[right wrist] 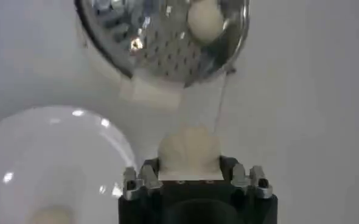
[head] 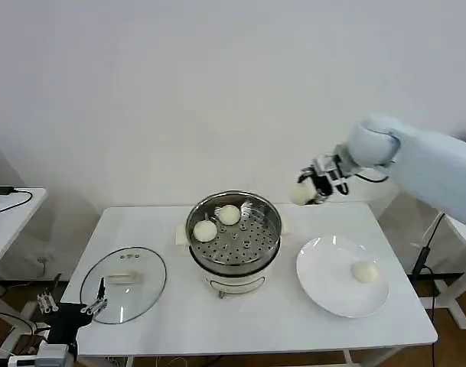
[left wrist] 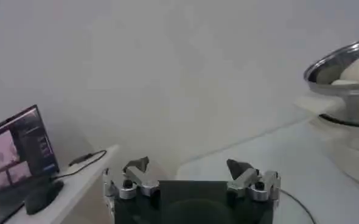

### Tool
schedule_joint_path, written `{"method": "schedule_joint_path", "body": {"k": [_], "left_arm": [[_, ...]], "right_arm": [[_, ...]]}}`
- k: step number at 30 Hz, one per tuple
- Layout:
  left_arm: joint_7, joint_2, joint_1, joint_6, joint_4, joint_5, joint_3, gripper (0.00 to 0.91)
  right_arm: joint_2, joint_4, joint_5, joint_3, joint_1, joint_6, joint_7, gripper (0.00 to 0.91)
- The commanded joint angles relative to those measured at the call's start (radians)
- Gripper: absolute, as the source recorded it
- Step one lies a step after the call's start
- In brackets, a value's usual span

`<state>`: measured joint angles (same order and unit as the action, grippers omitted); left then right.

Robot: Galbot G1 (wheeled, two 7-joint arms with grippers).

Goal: Take steamed baozi put them in steamer then cover it.

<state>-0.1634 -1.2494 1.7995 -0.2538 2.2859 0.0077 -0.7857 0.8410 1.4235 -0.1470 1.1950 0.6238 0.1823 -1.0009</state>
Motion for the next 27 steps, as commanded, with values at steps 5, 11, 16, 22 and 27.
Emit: {"method": "schedule_joint_path", "body": {"k": [5,11,16,22,27], "left_arm": [[0.004,-0.004,0.010,-0.011,0.030,-0.001,-0.019,0.907],[0.006,-0.007,0.009,-0.017,0.039,-0.006,-0.034,0.907],[0.006,-0.011,0.011,-0.018,0.043,-0.008,-0.038,0.907],[0.007,-0.013,0.005,-0.021,0.038,-0.011,-0.039,0.907],[0.007,-0.015,0.000,-0.021,0.036,-0.011,-0.035,0.907]], "right_arm": [[0.301,-0.048,0.005,0.055,-0.008,-0.080,-0.012,0.655],[0.372,-0.061,0.051,0.071,-0.045,-0.153,-0.015,0.655],[0.397,-0.039,0.115,0.085,-0.088,-0.195,-0.015,0.655],[0.390,-0.008,0.151,0.106,-0.117,-0.233,-0.023,0.655],[0.384,-0.016,0.201,0.115,-0.124,-0.270,-0.035,0.655]]}}
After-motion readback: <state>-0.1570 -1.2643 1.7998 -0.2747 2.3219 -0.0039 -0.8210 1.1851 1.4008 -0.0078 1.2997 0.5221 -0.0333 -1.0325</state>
